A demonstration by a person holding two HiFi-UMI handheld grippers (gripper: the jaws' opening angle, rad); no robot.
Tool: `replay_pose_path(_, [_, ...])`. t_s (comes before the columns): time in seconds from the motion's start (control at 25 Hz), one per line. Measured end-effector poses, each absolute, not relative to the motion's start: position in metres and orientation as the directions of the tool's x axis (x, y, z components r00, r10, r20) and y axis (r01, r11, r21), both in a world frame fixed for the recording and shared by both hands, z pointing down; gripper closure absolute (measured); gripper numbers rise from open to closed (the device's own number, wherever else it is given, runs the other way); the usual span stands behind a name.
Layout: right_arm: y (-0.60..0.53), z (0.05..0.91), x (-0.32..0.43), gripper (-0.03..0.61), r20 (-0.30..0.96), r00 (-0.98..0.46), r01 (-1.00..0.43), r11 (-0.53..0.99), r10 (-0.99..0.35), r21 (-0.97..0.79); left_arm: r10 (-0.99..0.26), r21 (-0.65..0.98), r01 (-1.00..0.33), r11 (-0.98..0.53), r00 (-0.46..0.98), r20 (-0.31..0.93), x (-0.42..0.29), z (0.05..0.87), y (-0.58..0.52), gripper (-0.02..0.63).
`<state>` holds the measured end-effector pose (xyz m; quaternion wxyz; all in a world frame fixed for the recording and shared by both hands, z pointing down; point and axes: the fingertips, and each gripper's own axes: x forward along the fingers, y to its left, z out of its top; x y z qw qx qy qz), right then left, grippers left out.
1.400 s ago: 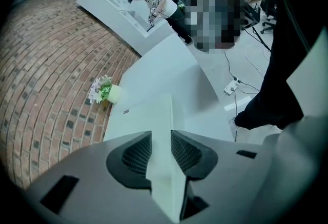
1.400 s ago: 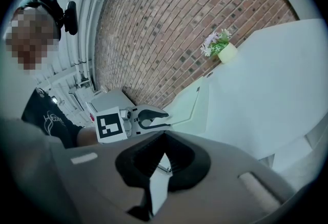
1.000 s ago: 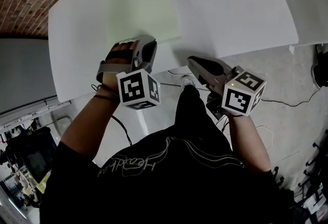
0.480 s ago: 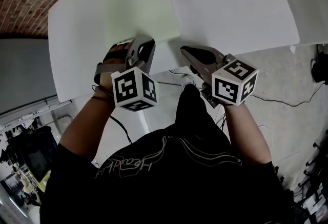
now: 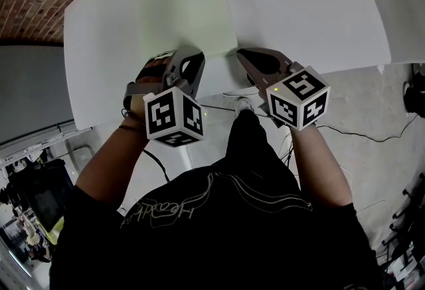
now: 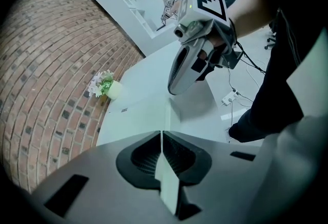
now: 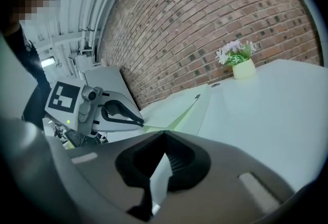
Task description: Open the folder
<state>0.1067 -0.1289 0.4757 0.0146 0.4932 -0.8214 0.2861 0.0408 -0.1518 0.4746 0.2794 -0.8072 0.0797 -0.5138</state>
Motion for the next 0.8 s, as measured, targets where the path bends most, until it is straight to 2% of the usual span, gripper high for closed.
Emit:
replay_pose_path(0.2, [-0.136,0.481,0.107,0.578,0.335,-0.514,-0.829,0.357,-0.790,-0.431,-0.408,-0.524,0.157,-0.837,0.460,0.789,0.042,0.475,-0.150,0.598])
replay_pose_path(0.8, [-0.150,0.462,0.105,0.577,0.266,-0.545,-0.796,0.391,-0.795,-0.462,-0.434,-0.570,0.125,-0.812,0.524,0.733,0.049,0.470,-0.154,0.595])
